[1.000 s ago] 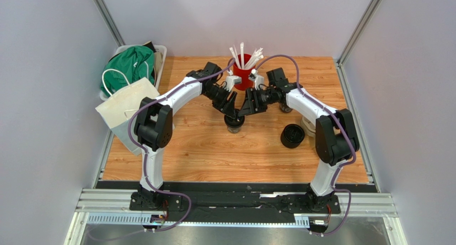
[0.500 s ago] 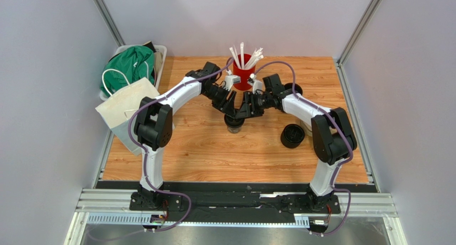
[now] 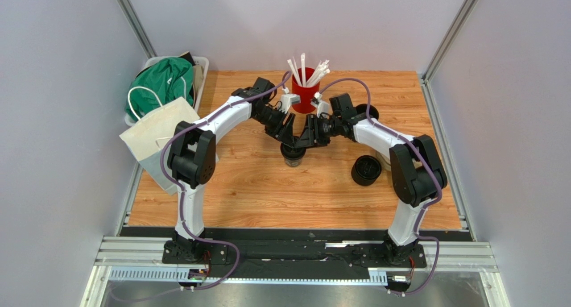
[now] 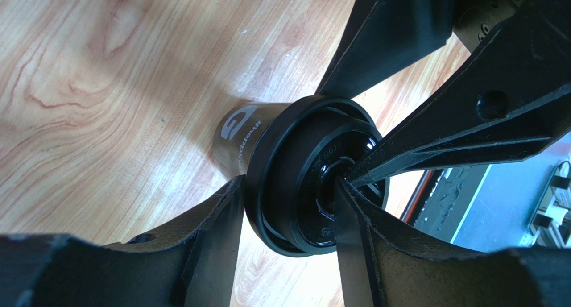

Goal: Pack the takeout coffee

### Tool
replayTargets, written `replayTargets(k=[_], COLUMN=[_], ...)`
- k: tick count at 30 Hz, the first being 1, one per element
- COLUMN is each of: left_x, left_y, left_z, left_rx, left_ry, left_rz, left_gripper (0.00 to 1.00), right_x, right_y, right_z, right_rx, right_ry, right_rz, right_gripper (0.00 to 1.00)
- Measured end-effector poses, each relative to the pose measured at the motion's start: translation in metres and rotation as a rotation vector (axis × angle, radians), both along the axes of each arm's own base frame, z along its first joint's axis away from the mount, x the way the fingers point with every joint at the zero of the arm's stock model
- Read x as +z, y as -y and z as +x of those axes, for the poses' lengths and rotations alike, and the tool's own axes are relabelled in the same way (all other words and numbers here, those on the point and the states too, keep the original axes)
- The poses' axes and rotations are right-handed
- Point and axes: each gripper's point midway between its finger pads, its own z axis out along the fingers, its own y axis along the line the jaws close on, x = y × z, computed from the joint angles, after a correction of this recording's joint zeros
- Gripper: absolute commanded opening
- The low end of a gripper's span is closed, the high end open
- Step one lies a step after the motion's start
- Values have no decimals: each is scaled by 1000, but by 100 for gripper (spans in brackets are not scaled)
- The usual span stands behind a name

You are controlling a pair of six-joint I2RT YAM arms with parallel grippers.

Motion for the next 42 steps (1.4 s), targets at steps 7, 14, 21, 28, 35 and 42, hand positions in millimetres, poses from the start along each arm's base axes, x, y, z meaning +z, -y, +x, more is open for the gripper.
replayTargets(k=[7, 14, 21, 28, 35, 42], left_x=[-1, -4, -4, -6, -7, -8], left_y=[-2, -6, -7, -12, -19, -23], left_z=[2, 2, 2, 2, 0, 0], left_rx=[8, 28, 34, 54, 95, 124], left_ry=[-15, -56, -76, -110, -154, -192], left_rz=[-32, -87, -116, -146, -189, -226], left_gripper=[66, 71, 73, 76, 77, 78], right_x=[0, 0, 0, 2, 3, 3], right_y=[-1, -3, -5, -10, -17, -22], right_z=[1, 2, 2, 3, 2, 5], right_rx=[-9, -9, -9, -4, 10, 24], right_ry=[-7, 6, 17, 45, 71, 83], right_rz=[3, -1, -11, -48, -94, -121], right_gripper=[35, 34, 35, 34, 33, 33])
